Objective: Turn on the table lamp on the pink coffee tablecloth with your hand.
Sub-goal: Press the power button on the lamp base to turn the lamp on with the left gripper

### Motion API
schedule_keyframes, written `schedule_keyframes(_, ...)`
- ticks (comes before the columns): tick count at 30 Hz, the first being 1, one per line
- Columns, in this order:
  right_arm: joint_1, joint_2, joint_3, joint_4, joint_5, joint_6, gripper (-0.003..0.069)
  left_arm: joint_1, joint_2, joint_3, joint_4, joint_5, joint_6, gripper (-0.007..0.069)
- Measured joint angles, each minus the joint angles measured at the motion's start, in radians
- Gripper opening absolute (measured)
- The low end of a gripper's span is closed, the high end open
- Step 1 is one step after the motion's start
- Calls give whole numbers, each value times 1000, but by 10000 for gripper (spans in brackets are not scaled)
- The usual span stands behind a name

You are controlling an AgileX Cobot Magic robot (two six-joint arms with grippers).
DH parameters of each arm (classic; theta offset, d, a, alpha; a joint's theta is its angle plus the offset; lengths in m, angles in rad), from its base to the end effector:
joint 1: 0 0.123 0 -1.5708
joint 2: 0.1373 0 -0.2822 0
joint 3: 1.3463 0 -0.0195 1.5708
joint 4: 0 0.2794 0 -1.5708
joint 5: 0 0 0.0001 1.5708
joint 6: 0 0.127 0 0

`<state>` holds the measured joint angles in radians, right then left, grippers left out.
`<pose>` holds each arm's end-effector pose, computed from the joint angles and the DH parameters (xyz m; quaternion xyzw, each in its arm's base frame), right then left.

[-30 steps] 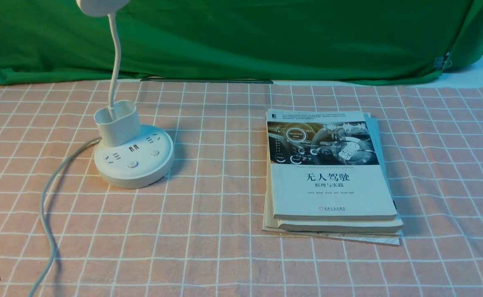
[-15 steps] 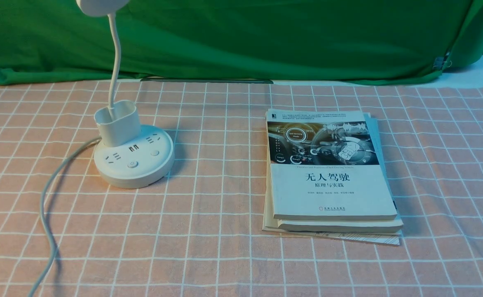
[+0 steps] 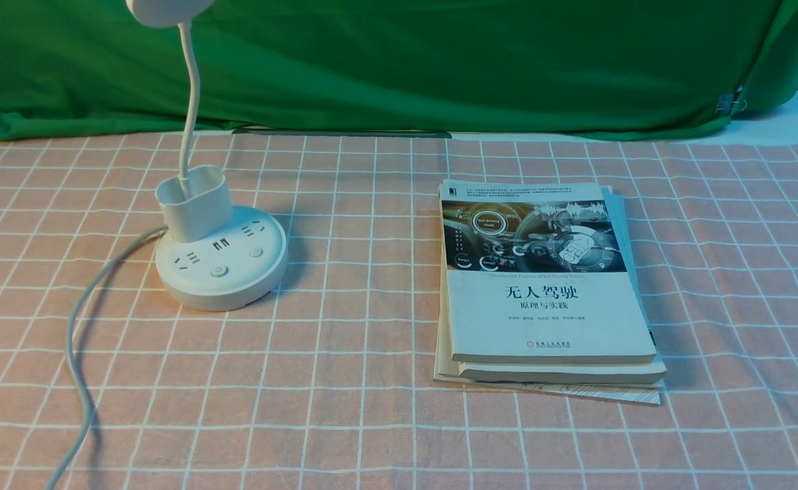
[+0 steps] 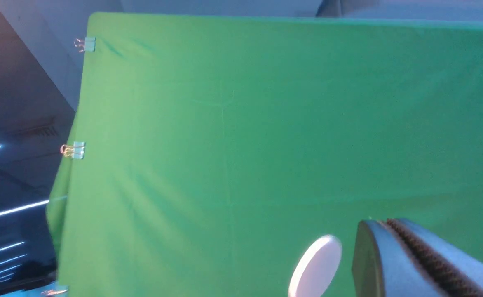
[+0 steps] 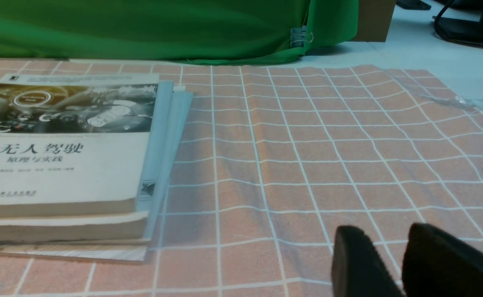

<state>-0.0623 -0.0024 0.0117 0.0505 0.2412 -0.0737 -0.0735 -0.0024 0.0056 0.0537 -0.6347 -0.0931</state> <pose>0.1225 -0.0061 0.1814 0.0104 0.7623 -0.0235 0.6468 0.0923 -0.0108 0.2873 0.0194 0.4133 -0.0627 0.9082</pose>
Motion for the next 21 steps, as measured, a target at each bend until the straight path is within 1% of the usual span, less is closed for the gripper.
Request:
schedule_keyframes(1, 0, 0, 0, 0, 0, 0, 239, 0, 0, 0, 0, -16, -42, 22)
schedule_keyframes(3, 0, 0, 0, 0, 0, 0, 239, 0, -1, -6, 0, -78, -228, 22)
schedule_keyframes(4, 0, 0, 0, 0, 0, 0, 239, 0, -1, -14, 2, -80, -295, 22)
schedule_keyframes(5, 0, 0, 0, 0, 0, 0, 239, 0, -1, -18, 4, -78, -311, 22)
schedule_keyframes(6, 0, 0, 0, 0, 0, 0, 239, 0, -3, -57, 33, -38, -402, 22)
schedule_keyframes(7, 0, 0, 0, 0, 0, 0, 239, 0, -3, -97, 65, 22, -480, 22)
schedule_keyframes(9, 0, 0, 0, 0, 0, 0, 239, 0, -3, -176, 123, 175, -557, 22)
schedule_keyframes(10, 0, 0, 0, 0, 0, 0, 239, 0, 7, -251, 179, 349, -619, 22)
schedule_keyframes(11, 0, 0, 0, 0, 0, 0, 239, 0, 30, -305, 205, 484, -646, 22)
schedule_keyframes(12, 0, 0, 0, 0, 0, 0, 239, 0, 36, -315, 205, 511, -649, 22)
schedule_keyframes(13, 0, 0, 0, 0, 0, 0, 239, 0, 103, -406, 228, 754, -648, 22)
schedule_keyframes(14, 0, 0, 0, 0, 0, 0, 239, 0, 131, -420, 229, 829, -637, 22)
schedule_keyframes(17, 0, 0, 0, 0, 0, 0, 239, 0, 299, -494, 230, 1148, -553, 22)
schedule_keyframes(19, 0, 0, 0, 0, 0, 0, 239, 0, 402, -502, 225, 1217, -517, 22)
schedule_keyframes(21, 0, 0, 0, 0, 0, 0, 239, 0, 469, -503, 218, 1235, -505, 22)
